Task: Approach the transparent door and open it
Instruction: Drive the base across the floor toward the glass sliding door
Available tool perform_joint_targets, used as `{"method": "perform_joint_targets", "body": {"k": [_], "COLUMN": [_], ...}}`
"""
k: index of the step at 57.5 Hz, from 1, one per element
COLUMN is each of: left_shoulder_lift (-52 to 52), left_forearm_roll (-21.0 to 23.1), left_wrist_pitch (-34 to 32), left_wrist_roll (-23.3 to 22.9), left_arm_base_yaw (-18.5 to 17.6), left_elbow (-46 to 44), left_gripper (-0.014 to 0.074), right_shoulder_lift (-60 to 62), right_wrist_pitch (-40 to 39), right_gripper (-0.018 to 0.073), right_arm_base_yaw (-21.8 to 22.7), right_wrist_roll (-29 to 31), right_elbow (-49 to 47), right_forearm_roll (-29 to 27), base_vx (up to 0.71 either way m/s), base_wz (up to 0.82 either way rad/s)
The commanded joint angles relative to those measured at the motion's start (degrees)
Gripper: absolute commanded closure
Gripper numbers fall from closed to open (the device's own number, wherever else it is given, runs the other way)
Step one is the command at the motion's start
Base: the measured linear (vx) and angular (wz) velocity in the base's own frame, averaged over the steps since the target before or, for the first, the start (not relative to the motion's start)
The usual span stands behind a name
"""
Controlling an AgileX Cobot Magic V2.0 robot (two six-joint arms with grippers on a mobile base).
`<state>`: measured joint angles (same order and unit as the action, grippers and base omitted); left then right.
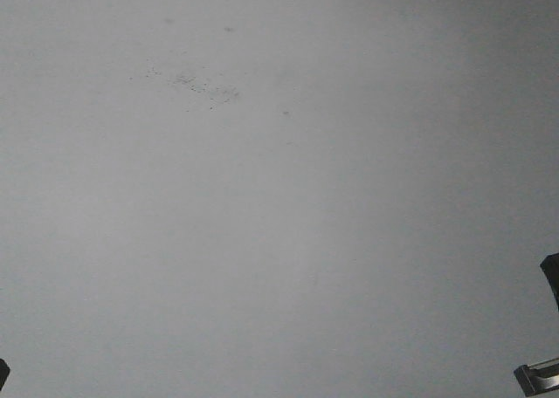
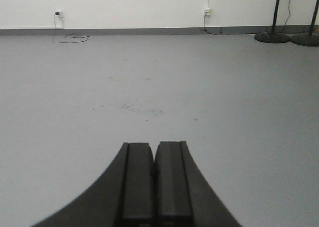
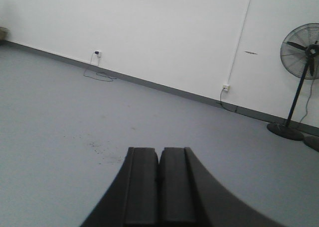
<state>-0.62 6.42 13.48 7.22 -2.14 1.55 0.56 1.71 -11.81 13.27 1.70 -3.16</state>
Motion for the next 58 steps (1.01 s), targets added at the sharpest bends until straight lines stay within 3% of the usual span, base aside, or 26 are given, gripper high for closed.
{"method": "perform_joint_targets", "body": {"k": [1, 58], "left_shoulder_lift": [-0.7, -0.7], "left_forearm_roll": [0.6, 0.6], "left_wrist_pitch": [-4.5, -4.5], "left_wrist_roll": [-0.2, -0.2], "left_arm_base_yaw": [-0.2, -0.2], "left_elbow": [1.6, 1.6], "left_gripper": [0.0593, 0.0593], "right_shoulder_lift": [0.8, 0.8], "right_wrist_pitch": [-4.7, -4.7], "right_gripper": [0.0557, 0.0557], "right_arm_base_yaw": [0.4, 0.2], "right_wrist_roll": [0.3, 0.3], "right_elbow": [0.8, 0.8], "right_forearm_roll": [0.5, 0.5], "base_vx": [0.16, 0.28], "base_wz": [0.29, 0.44]}}
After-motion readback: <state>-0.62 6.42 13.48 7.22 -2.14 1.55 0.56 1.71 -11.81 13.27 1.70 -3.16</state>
